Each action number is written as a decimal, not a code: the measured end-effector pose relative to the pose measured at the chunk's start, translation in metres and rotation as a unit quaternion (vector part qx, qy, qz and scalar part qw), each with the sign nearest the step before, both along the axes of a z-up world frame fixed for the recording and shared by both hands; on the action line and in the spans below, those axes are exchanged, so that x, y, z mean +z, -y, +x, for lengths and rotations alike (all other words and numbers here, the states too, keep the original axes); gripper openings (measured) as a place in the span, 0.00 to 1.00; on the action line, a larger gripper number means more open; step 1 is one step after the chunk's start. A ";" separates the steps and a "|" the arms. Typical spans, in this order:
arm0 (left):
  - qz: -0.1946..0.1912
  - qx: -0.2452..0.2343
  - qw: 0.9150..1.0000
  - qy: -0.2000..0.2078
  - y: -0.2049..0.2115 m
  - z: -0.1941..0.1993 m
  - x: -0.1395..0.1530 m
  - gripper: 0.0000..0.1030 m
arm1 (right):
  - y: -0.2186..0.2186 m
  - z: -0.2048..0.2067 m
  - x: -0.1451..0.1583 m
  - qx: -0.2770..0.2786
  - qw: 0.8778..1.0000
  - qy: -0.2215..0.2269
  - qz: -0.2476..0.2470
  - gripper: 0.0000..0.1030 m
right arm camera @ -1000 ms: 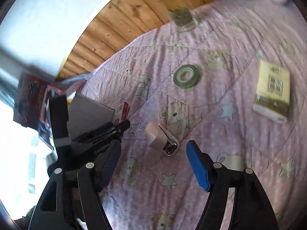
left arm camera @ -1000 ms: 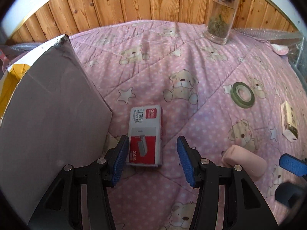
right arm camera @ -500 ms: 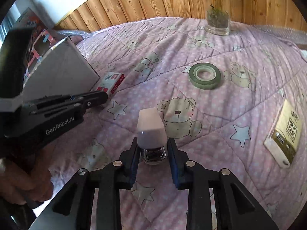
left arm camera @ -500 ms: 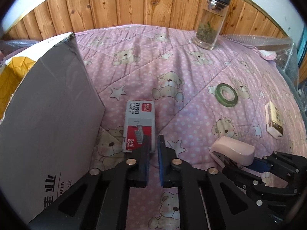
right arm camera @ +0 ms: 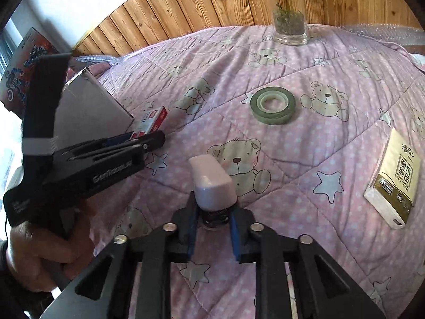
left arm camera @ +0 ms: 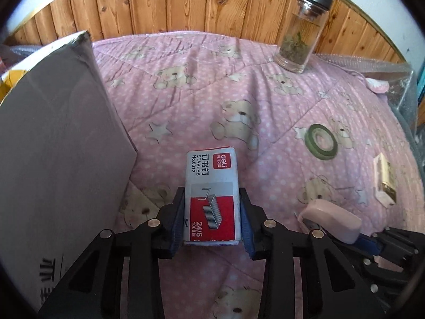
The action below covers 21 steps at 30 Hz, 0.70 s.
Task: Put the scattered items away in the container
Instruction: 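Grasp the red staple box with the left tool while the right tool grasps the white stapler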
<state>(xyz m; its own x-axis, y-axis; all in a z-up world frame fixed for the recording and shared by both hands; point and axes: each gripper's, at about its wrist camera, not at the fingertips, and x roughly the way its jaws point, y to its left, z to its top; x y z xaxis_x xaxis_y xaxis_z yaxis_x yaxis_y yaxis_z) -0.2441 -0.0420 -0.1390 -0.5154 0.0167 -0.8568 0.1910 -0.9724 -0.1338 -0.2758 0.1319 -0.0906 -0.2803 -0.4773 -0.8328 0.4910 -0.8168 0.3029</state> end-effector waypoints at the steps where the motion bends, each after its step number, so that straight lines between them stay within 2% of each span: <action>1: 0.010 -0.002 1.000 0.001 0.000 0.008 0.003 0.37 | 0.000 0.001 0.002 0.002 1.000 0.003 0.000 0.17; 3: 0.012 -0.016 1.000 -0.002 -0.008 0.026 0.010 0.37 | 0.001 0.002 0.005 0.008 1.000 0.005 -0.001 0.18; 5: 0.008 -0.025 1.000 -0.004 -0.014 0.041 0.015 0.37 | 0.002 0.003 0.005 0.008 1.000 -0.005 0.002 0.25; 7: 0.010 -0.027 1.000 -0.005 -0.018 0.050 0.016 0.38 | 0.001 0.003 0.004 0.003 1.000 -0.029 0.004 0.47; 9: 0.010 -0.023 1.000 0.006 -0.019 0.059 0.012 0.38 | 0.000 0.002 0.004 -0.001 0.998 -0.056 -0.005 0.52; 11: 0.016 -0.023 0.999 0.027 -0.019 0.063 0.002 0.38 | 0.002 -0.001 -0.001 0.007 0.998 -0.064 -0.011 0.51; 13: 0.016 -0.019 0.999 0.041 -0.019 0.065 -0.007 0.39 | 0.006 -0.002 -0.008 0.025 0.998 -0.055 -0.011 0.27; 16: 0.002 -0.027 0.999 0.041 -0.021 0.067 -0.009 0.41 | 0.008 0.000 -0.009 0.022 0.998 -0.054 -0.009 0.27; 18: -0.007 -0.037 0.999 0.040 -0.024 0.063 -0.010 0.48 | 0.009 0.000 -0.007 0.019 0.999 -0.047 -0.005 0.27; 20: -0.021 -0.048 0.998 0.033 -0.029 0.059 -0.011 0.47 | 0.008 0.001 -0.006 0.016 0.999 -0.043 -0.004 0.27; 21: -0.029 -0.052 0.998 0.029 -0.031 0.059 -0.011 0.38 | 0.009 0.002 -0.005 0.016 0.999 -0.044 -0.004 0.27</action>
